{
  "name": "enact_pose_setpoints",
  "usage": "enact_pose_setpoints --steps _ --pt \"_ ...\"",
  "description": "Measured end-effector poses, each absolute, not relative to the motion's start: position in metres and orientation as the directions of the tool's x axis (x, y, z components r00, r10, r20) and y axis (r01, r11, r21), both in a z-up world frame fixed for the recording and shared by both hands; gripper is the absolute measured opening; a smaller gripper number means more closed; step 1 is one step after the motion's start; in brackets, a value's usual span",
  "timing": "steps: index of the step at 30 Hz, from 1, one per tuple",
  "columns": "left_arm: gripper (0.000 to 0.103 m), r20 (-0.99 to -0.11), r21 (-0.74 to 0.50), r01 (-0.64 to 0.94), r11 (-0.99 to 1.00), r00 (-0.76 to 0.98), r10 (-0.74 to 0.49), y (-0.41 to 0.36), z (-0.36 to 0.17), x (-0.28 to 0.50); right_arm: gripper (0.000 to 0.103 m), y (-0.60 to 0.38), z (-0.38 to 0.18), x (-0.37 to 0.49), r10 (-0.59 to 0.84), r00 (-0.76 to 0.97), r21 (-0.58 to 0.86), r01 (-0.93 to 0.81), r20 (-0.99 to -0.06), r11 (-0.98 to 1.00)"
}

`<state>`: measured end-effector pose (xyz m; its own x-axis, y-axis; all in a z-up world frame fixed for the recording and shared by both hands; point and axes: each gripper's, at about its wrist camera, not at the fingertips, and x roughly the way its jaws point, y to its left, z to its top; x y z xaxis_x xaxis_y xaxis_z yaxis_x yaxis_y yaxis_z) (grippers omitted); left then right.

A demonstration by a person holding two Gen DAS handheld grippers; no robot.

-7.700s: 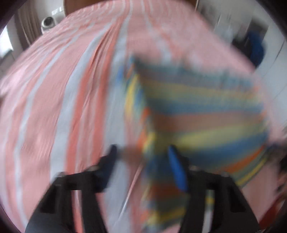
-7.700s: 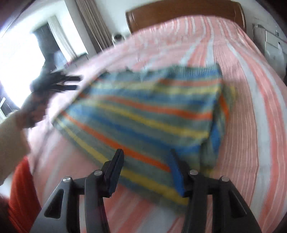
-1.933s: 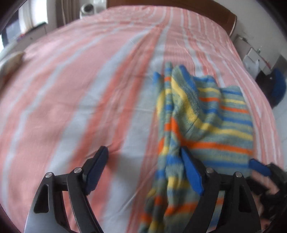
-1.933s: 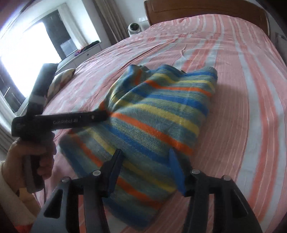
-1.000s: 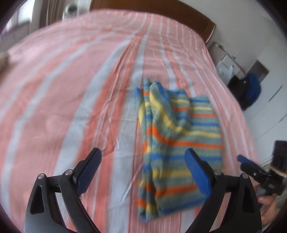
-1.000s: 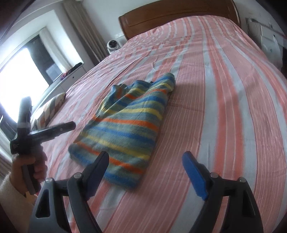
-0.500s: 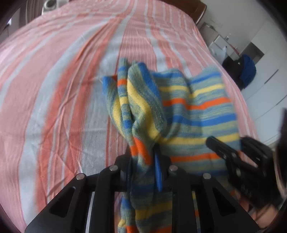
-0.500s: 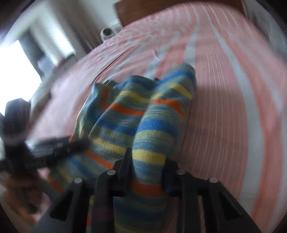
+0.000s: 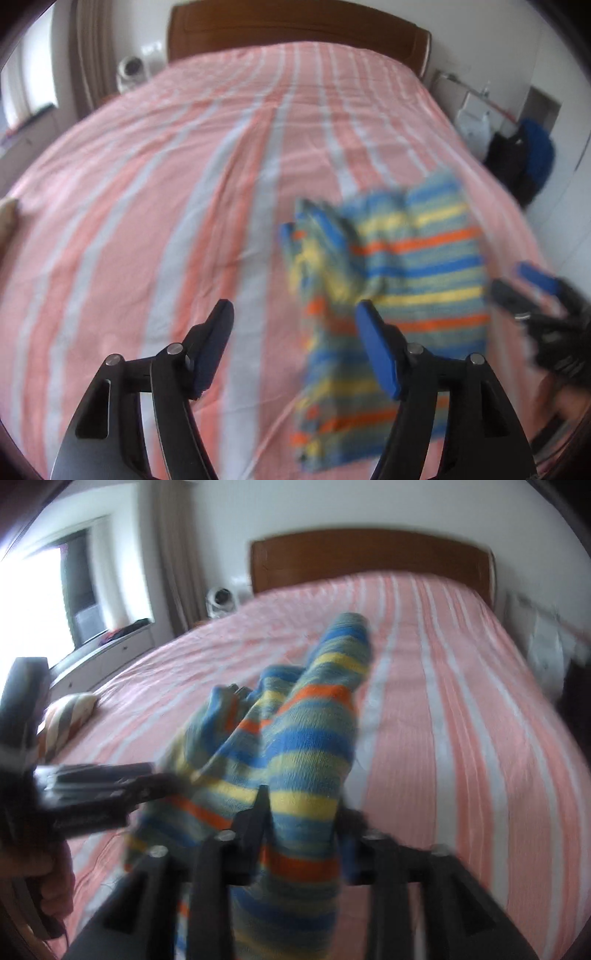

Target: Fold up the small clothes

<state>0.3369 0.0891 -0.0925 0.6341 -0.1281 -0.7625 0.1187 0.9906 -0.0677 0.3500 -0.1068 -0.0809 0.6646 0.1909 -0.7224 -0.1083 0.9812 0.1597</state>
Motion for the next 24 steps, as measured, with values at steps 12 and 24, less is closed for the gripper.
enact_pose_setpoints --steps 12,24 --pt "0.103 -0.591 0.063 -0.039 0.997 0.804 0.069 0.07 -0.024 0.163 0.101 -0.165 -0.038 0.182 0.038 0.692 -0.043 -0.099 -0.721 0.994" --pt "0.103 -0.714 0.091 -0.073 0.993 0.69 0.116 0.047 -0.013 0.1 0.102 -0.15 0.005 0.078 0.103 0.681 0.065 -0.081 -0.725 0.995"
